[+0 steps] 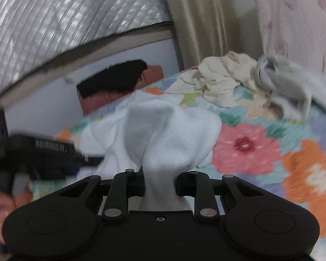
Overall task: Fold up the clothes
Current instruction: 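Lift the white shirt with both grippers and spread it across the quilt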
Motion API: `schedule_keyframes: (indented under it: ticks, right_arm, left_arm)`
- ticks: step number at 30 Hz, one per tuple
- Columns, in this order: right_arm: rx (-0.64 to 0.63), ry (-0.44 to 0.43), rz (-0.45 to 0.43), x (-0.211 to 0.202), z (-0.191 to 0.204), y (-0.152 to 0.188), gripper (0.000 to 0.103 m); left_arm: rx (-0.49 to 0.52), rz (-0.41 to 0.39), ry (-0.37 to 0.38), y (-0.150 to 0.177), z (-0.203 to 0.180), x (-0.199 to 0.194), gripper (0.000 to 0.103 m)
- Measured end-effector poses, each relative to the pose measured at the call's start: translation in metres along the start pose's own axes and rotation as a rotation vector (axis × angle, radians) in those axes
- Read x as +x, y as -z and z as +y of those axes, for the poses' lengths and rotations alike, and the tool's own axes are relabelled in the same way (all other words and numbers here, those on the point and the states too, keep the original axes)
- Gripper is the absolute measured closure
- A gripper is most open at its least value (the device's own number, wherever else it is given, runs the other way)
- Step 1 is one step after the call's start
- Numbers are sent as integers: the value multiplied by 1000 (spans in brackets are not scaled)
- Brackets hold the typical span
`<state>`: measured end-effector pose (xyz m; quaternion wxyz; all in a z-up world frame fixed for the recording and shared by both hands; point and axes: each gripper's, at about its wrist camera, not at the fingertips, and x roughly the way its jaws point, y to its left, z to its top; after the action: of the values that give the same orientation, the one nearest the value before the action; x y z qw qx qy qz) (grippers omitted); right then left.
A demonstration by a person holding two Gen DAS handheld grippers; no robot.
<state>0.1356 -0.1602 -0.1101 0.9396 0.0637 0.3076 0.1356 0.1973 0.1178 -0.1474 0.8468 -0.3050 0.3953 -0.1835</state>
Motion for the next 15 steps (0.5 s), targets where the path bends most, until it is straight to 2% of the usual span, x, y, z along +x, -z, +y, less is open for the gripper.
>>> schedule_keyframes:
  ticks: [2, 4, 6, 7, 8, 10, 12, 15]
  right_arm:
    - [-66, 28, 37, -17, -5, -5, 76]
    - [-85, 67, 84, -31, -18, -17, 77]
    - [-85, 97, 144, -45, -31, -31, 77]
    - [-112, 110, 201, -54, -33, -37, 77]
    - [-142, 124, 259, -64, -35, -44, 77]
    - [-190, 139, 369, -93, -34, -53, 77]
    - [-234, 146, 442, -128, -32, -62, 77]
    - [-224, 203, 453, -171, -30, -64, 77]
  left_arm:
    - [48, 14, 22, 10, -20, -2, 85]
    - [134, 34, 12, 22, -45, -1, 88]
    - [295, 30, -33, 38, -80, -1, 88]
    - [375, 21, -40, 47, -97, -4, 88]
    - [414, 23, -14, 54, -112, -7, 88]
    - [438, 41, 63, 62, -135, -15, 88]
    - [448, 60, 113, 70, -156, -20, 88]
    - [502, 49, 135, 87, -187, -36, 88]
